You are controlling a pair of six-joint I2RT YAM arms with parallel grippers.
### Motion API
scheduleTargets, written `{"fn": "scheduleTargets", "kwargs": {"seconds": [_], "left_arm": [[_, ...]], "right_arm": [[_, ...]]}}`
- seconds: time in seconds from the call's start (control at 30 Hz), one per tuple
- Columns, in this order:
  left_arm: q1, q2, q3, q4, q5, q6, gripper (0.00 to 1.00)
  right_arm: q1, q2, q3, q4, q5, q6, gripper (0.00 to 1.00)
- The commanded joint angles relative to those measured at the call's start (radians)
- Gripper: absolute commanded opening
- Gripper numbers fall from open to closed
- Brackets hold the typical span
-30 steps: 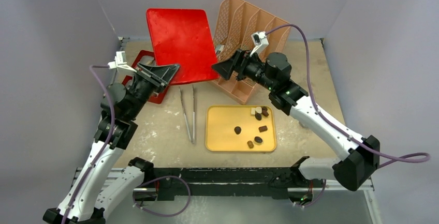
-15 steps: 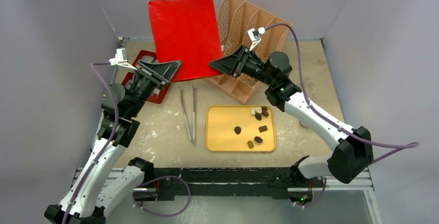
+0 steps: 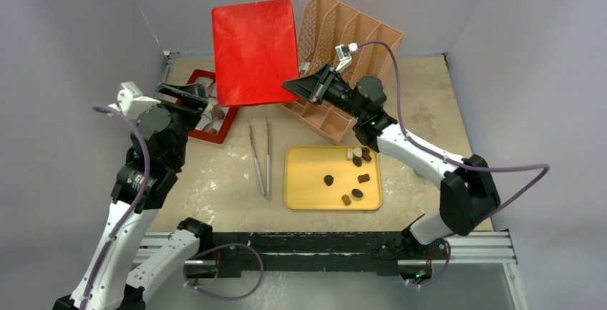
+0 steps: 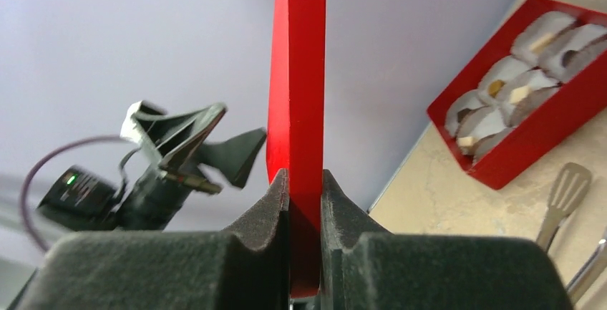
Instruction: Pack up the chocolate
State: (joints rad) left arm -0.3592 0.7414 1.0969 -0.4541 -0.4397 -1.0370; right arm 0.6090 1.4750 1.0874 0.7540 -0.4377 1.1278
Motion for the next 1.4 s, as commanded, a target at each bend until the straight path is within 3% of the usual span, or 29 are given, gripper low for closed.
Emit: {"fn": "scheduleTargets", "kwargs": {"seconds": [0.0,0.17,0.43,0.73,1.03,1.37], "left_arm": [[0.005,0.000,0.091,-0.184,-0.465,0.075,0.70],[0.005,0.100,0.284,-0.236,-0.510,0.217,0.74],[0.005,0.220,0.581,-0.360,-0.434,0.410,0.75],[0.005,0.149,0.658,-0.454,-0.386,0.457,0.75],[0.005,0.082,0.635,-0.463,-0.397,0.469,0.75],[0.005,0.085,0.618,-0.471,-0.385,0.466,0.75]], "right_arm": [[0.002,0.056,0.048,0.144,0.177,0.043,0.00],[0.061,0.194,0.142,0.067,0.381,0.071,0.00],[0.201,0.461,0.402,-0.017,0.634,0.137,0.00],[0.322,0.813,0.841,-0.229,0.760,0.171,0.00],[0.388,1.101,1.252,-0.465,0.842,0.262,0.00],[0.409,1.170,1.302,-0.529,0.896,0.281,0.00]]}}
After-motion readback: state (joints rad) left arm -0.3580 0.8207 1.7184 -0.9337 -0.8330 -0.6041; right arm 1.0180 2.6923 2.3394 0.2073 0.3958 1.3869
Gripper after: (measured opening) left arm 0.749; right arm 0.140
